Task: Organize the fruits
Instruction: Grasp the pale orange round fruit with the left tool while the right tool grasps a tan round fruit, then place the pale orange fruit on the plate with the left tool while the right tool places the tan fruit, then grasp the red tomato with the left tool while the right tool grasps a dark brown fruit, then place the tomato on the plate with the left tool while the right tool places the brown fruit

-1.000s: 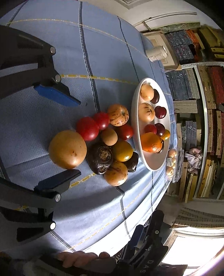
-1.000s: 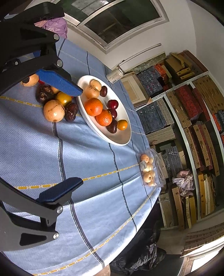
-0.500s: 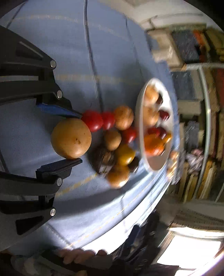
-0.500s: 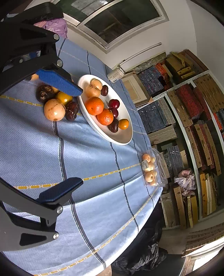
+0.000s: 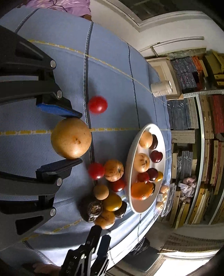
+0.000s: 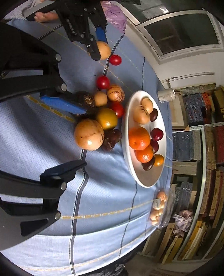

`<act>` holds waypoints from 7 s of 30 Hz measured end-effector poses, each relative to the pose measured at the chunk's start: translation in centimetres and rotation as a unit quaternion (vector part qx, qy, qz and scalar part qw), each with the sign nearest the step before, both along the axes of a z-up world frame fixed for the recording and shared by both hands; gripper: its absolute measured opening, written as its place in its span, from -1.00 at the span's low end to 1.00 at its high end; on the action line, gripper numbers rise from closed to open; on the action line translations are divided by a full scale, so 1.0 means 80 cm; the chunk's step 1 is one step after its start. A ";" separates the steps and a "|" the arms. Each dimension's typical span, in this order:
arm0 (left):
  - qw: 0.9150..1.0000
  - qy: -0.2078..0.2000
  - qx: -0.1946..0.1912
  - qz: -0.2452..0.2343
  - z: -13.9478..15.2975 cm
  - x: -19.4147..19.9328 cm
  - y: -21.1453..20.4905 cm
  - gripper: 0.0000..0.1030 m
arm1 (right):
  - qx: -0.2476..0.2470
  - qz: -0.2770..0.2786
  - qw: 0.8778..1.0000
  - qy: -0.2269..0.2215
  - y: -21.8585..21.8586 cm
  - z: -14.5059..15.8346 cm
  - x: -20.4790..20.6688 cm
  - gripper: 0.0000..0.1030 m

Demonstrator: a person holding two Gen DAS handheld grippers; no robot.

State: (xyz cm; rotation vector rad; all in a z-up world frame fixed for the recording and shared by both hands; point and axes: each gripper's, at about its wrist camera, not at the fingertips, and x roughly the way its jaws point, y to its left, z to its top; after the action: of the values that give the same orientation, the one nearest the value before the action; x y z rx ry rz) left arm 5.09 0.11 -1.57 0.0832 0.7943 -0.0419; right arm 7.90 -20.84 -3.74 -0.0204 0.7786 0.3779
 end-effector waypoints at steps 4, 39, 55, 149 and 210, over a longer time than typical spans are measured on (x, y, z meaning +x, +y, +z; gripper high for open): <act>1.000 0.002 -0.008 -0.002 -0.002 -0.004 -0.001 -0.08 | 0.013 -0.004 1.000 0.020 0.001 -0.006 0.014 0.07; 0.999 -0.042 -0.025 -0.010 0.070 0.043 -0.007 -0.09 | 0.095 -0.038 0.994 -0.050 -0.033 0.068 0.021 -0.16; 0.998 0.030 -0.044 -0.023 0.056 0.244 -0.059 -0.08 | 0.092 -0.062 0.994 -0.013 -0.033 0.069 0.176 -0.16; 0.997 -0.003 -0.027 0.072 0.011 0.049 0.085 -0.38 | -0.033 0.098 0.994 0.028 0.080 -0.014 -0.002 0.22; 0.996 -0.018 -0.072 0.059 0.038 0.090 0.034 0.71 | 0.093 -0.092 0.989 -0.066 -0.056 0.060 0.059 0.65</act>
State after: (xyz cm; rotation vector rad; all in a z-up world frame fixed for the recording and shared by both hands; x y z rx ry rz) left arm 12.28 2.84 1.43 -0.0986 0.7566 0.0152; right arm 12.64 -25.33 1.07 0.1987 0.6057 0.2704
